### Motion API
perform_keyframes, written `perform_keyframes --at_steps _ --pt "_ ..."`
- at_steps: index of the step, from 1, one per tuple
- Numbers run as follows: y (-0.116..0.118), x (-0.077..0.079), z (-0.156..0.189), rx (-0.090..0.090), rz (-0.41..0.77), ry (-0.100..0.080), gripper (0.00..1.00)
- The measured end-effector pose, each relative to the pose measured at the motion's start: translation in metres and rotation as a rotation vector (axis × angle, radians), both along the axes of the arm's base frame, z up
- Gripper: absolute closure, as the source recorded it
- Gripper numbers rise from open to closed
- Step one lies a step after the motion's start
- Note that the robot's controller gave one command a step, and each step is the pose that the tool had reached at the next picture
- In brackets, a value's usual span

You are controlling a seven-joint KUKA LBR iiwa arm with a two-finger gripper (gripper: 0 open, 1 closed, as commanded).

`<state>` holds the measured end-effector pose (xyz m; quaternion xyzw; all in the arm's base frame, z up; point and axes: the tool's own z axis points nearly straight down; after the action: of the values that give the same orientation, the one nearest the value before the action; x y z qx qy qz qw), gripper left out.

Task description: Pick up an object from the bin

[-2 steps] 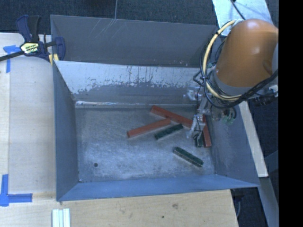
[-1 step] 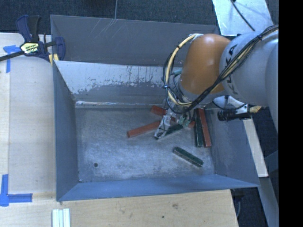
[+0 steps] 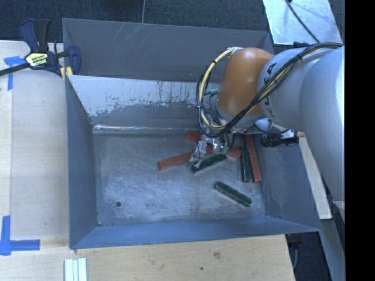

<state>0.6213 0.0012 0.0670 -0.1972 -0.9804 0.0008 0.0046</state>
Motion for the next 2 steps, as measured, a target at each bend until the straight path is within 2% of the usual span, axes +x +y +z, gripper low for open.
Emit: perform_keyframes --at_steps 1,2 --pt "0.002 0.005 0.009 0.002 0.001 -0.018 1.00" --pt "0.011 -0.031 0.053 0.000 -0.035 -0.013 1.00"
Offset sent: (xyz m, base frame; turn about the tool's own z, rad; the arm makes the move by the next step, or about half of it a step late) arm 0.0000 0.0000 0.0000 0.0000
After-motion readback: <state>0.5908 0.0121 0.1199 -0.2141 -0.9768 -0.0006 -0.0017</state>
